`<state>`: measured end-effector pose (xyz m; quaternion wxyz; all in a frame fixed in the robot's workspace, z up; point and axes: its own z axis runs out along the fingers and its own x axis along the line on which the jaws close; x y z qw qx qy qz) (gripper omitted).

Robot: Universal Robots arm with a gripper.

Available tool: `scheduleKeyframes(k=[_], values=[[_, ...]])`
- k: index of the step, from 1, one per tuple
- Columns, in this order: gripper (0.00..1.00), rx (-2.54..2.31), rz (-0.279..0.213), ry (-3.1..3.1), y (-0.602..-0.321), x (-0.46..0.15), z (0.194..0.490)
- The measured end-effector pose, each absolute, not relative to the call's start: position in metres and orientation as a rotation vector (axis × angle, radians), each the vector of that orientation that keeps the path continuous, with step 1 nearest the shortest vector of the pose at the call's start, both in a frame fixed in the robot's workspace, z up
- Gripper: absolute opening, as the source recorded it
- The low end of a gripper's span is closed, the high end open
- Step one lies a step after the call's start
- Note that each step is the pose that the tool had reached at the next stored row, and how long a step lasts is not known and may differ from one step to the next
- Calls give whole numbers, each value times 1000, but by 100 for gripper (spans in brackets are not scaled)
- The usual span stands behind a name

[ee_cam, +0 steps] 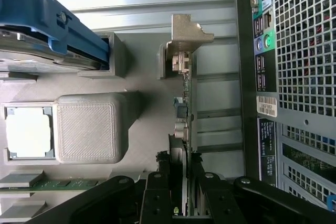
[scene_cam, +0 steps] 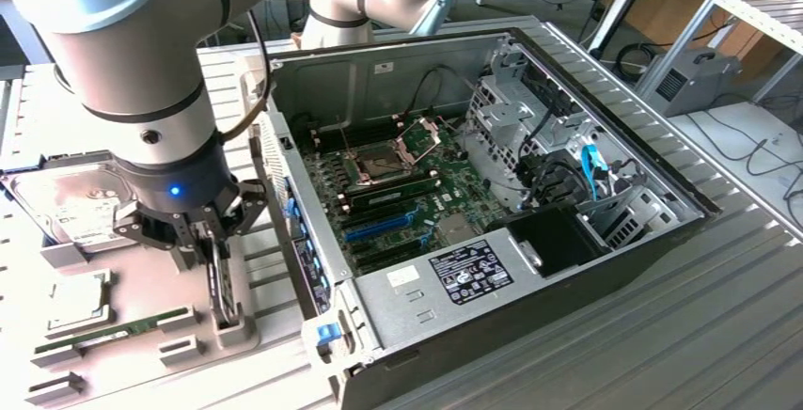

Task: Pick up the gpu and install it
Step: 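Pick up the gpu and move the gpu toward the slot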

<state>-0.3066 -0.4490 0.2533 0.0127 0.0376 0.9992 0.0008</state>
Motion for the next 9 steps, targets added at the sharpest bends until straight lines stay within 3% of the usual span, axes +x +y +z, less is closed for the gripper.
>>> scheduleKeyframes(k=[9], values=[[26, 117, 2, 3114, -449, -307, 256]])
